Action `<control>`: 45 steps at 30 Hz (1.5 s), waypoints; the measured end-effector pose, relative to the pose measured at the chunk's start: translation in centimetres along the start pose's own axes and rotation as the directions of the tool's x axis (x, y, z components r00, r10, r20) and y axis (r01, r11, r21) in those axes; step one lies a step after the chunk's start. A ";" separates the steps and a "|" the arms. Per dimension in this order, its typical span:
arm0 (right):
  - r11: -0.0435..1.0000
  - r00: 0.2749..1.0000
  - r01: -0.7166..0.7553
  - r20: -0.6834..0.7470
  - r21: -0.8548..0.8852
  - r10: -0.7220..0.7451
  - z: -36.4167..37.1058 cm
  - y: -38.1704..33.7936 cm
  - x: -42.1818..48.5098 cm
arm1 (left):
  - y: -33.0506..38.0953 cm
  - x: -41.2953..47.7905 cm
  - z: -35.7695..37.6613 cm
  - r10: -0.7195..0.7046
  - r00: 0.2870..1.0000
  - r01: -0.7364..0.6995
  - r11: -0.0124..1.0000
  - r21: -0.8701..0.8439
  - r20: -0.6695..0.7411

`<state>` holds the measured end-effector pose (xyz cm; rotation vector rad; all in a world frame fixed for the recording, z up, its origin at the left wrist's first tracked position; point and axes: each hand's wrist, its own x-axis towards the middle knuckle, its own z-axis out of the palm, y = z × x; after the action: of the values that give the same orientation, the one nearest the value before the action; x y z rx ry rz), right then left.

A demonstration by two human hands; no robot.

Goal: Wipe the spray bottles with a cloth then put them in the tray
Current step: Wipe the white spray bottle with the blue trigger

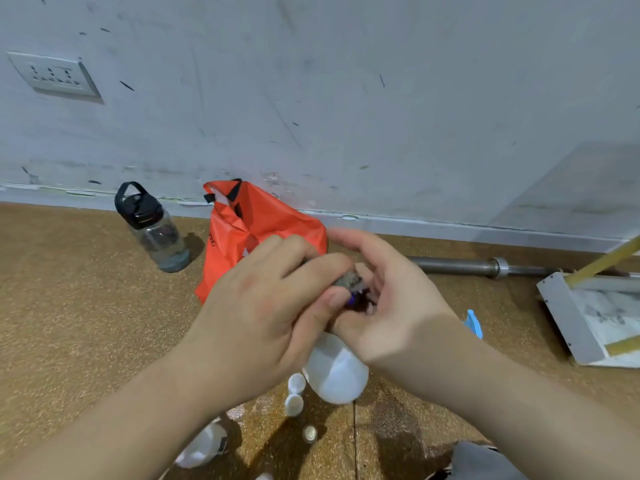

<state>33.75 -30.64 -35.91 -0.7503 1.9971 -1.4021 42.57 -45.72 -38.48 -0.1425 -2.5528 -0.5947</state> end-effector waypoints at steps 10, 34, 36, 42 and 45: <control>0.954 0.949 -0.287 -0.109 0.087 0.295 -0.3 -0.6 -0.2 | -0.3 -1.5 1.9 -0.449 0.893 0.406 0.841 -0.357 -0.041; 0.963 0.965 -0.242 -0.074 0.121 0.252 0.0 -1.7 -0.6 | 1.1 -2.3 0.0 -0.128 0.982 0.129 0.992 -0.005 0.136; 0.966 0.968 -0.232 -0.071 0.117 0.241 0.0 -1.8 -0.6 | 1.5 -2.2 -0.1 -0.071 0.992 0.065 0.996 0.059 0.102; 0.979 0.983 -0.186 0.018 0.086 0.185 -0.2 -1.6 -0.9 | 1.2 -2.3 0.0 0.055 0.993 -0.054 0.998 -0.016 0.101; 0.977 0.978 -0.200 0.070 0.079 0.195 -0.2 -1.5 -1.0 | 0.2 -2.8 0.7 0.022 0.998 -0.012 0.988 -0.156 0.063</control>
<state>34.48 -30.21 -34.28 -0.5342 1.8945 -1.3221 44.66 -45.20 -40.37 -0.2411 -2.5628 -0.7945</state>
